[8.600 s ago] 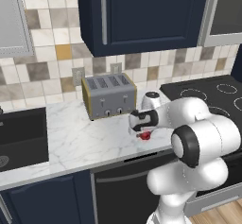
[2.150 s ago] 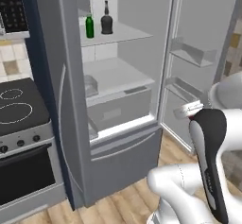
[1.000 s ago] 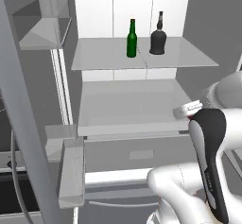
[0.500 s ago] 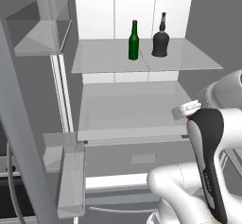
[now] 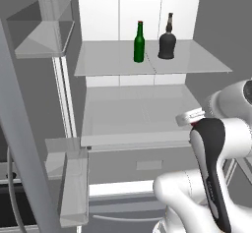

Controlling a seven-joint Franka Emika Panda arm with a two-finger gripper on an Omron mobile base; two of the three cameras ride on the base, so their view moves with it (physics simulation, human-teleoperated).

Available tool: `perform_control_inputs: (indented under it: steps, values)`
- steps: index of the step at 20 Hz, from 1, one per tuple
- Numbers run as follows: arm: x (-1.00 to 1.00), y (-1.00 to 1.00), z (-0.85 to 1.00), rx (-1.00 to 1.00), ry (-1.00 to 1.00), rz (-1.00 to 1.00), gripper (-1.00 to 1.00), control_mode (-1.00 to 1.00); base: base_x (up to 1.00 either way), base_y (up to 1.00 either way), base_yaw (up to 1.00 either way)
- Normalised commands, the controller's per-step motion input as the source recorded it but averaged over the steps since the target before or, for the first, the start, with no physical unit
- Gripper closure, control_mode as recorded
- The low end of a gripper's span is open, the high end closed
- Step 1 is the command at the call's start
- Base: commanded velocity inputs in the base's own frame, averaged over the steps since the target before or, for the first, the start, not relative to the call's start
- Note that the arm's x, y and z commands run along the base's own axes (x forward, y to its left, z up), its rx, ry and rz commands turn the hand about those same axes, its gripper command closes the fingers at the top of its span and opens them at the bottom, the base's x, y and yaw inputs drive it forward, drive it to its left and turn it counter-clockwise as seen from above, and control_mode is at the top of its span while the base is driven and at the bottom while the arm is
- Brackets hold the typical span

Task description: Place the liquor and beer on the top shelf of the fridge to keep them out of children's reach, and place the bell pepper on lower shelves for easy access.

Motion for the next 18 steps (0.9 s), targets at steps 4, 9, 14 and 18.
perform_control_inputs:
  steps: [4,9,14,18]
  values:
    - [0.32,0.00,-0.34,0.01,-0.13,0.00,1.00,-1.00,0.00,0.00,0.00]
    - [0.48,0.00,-0.28,0.02,-0.02,0.00,1.00,-1.00,0.00,0.00,0.00]
    - [0.52,0.00,-0.46,0.00,0.00,0.00,1.00,-1.00,0.00,0.00,0.00]
    - [0.53,0.00,-0.46,0.00,0.00,0.00,1.00,-1.00,0.00,0.00,0.00]
